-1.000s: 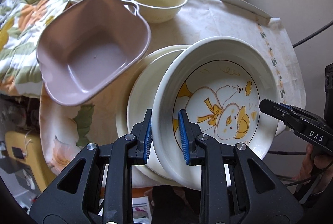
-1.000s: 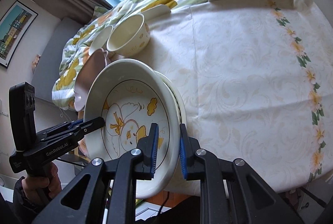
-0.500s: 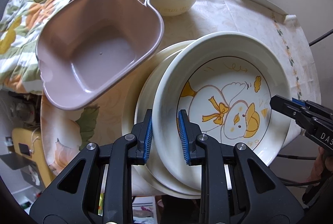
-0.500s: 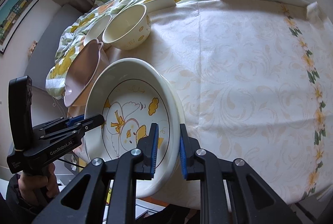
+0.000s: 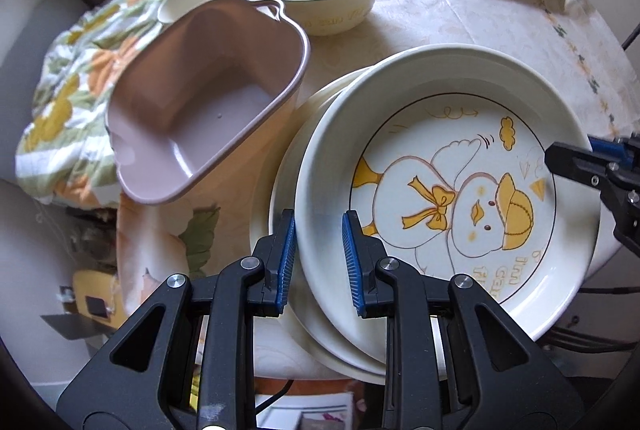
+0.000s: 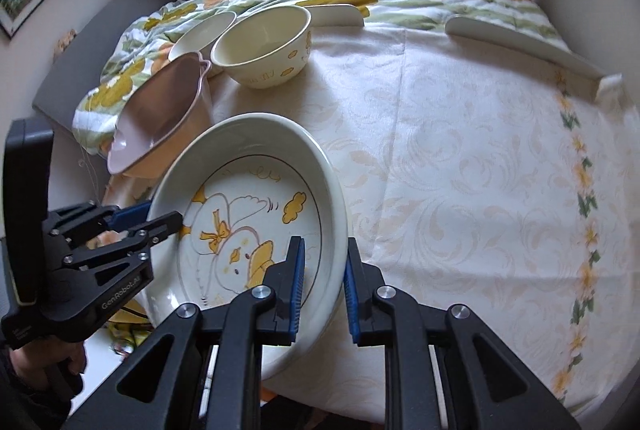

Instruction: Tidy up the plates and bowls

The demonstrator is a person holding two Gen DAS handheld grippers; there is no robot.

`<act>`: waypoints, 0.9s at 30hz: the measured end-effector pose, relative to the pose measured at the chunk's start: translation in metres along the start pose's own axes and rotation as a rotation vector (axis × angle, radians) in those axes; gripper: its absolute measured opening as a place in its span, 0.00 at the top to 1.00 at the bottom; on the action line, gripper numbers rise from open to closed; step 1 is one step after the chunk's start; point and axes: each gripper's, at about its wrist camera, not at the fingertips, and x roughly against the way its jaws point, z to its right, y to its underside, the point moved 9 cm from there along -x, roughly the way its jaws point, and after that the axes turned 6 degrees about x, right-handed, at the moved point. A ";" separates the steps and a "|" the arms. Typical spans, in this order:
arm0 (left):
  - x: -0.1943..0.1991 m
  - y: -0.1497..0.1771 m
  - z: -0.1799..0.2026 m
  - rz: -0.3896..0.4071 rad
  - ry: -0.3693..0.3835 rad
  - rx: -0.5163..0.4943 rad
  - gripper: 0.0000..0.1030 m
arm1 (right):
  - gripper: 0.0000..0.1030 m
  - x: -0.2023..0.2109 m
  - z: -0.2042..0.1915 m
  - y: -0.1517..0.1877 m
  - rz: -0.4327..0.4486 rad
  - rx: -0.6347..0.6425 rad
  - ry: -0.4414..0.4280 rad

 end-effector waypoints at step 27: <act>0.009 0.000 -0.002 0.066 -0.158 -0.054 0.80 | 0.83 -0.011 -0.006 0.000 0.038 0.099 0.053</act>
